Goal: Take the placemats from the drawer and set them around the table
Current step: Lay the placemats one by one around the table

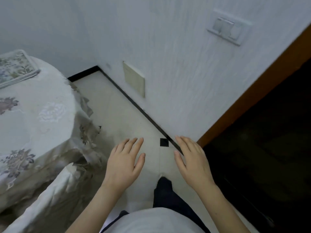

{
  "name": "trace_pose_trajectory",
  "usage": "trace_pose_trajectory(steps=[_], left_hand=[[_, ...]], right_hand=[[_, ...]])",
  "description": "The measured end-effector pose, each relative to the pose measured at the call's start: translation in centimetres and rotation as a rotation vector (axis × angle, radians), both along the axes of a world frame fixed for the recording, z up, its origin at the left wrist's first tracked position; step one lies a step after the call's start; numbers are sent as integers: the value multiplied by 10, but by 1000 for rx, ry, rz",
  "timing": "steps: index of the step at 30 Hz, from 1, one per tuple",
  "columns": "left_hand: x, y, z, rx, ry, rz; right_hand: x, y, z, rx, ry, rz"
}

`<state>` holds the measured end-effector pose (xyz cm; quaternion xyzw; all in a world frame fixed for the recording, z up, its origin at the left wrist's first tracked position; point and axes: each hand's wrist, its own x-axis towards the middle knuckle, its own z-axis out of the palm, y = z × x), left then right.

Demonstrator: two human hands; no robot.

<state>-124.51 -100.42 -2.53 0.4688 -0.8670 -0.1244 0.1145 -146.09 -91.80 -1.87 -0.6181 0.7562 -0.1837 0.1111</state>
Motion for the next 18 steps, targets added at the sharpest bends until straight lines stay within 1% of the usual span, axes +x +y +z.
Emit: trace_pose_trajectory(steps=[5,9,13,18], left_hand=[[-51,-54,17,-33,33,194],[-77,-89,24,-34,51,334],[-83,-121,21,-19,30,447],[-77,-174,10,-12,30,558]], right_hand=[[-66,-92,10,-5,7,181],[-98,-161,14,-37,-10,314],[-103,-220,5,-29,-37,445],[-87,-295,-14,-32,-80,560]])
